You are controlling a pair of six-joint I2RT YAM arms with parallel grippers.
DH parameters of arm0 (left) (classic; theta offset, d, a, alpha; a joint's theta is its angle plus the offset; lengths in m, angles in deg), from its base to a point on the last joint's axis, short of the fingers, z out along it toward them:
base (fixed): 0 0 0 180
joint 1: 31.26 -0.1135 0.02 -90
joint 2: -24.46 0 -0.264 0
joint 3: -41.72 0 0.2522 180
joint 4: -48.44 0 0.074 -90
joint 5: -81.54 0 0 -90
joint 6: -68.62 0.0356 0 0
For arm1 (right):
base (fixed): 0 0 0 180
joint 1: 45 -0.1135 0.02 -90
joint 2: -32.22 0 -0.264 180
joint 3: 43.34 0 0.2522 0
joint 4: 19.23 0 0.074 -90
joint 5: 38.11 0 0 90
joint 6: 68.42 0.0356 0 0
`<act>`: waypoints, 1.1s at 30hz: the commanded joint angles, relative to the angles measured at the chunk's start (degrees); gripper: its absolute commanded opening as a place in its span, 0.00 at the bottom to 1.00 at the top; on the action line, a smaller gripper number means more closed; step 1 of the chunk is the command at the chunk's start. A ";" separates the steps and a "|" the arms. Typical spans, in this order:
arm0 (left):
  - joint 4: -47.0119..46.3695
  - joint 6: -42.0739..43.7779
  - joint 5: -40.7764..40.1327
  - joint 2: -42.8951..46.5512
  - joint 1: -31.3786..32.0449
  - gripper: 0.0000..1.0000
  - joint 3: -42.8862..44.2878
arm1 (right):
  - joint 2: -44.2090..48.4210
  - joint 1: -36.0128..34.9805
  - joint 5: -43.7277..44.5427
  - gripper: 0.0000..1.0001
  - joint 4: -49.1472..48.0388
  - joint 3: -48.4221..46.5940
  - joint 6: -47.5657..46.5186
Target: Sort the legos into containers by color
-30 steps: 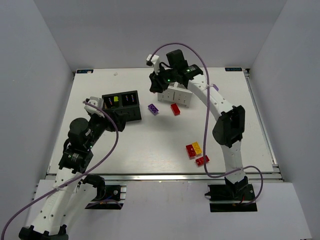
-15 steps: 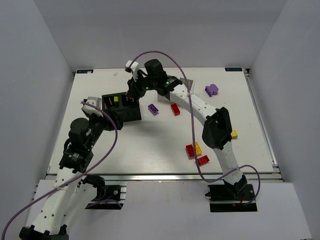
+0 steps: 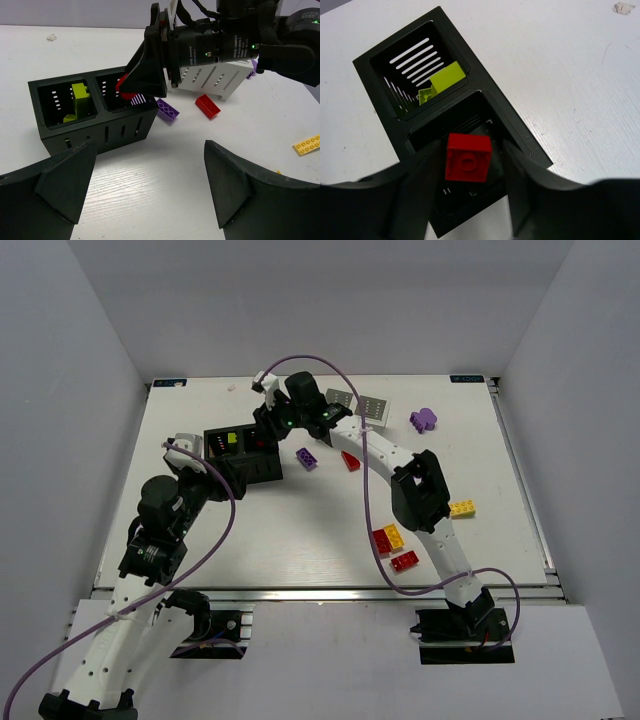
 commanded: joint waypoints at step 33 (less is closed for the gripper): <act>4.09 -0.96 17.50 -11.62 -0.17 0.96 5.08 | 57.93 35.00 2.56 0.89 25.36 50.02 -10.59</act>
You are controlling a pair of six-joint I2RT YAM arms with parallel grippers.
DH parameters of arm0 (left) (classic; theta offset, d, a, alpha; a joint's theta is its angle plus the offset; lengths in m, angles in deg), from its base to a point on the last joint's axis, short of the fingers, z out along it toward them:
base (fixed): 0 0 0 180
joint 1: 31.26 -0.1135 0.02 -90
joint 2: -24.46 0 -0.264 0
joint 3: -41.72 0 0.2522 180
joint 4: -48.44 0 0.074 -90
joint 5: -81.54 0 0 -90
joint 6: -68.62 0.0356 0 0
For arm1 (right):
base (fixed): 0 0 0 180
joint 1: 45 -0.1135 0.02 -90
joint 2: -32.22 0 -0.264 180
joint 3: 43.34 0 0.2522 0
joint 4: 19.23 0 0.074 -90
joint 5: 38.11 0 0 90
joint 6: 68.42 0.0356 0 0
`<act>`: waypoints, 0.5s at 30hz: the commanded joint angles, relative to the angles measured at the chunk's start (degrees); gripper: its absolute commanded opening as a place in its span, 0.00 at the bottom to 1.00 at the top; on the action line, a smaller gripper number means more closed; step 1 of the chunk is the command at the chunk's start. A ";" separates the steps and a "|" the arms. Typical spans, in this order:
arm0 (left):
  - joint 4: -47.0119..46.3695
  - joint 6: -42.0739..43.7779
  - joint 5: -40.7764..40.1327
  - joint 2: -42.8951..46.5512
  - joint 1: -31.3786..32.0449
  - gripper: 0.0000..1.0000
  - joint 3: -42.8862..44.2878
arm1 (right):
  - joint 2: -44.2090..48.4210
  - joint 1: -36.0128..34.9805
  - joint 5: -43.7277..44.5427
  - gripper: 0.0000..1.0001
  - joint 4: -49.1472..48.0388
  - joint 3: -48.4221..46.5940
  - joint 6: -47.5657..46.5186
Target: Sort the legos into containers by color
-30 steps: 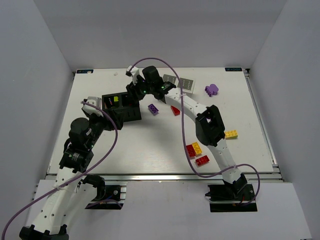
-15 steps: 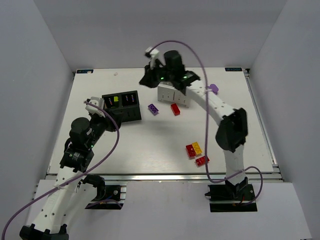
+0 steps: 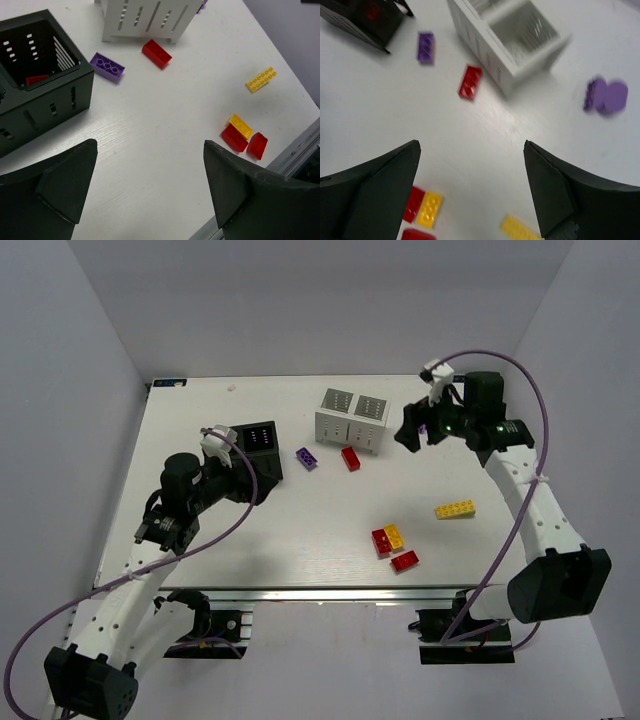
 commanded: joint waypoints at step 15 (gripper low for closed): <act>11.62 -0.63 -28.88 3.35 8.07 0.98 5.99 | 6.76 19.57 22.44 0.34 13.32 20.88 -12.31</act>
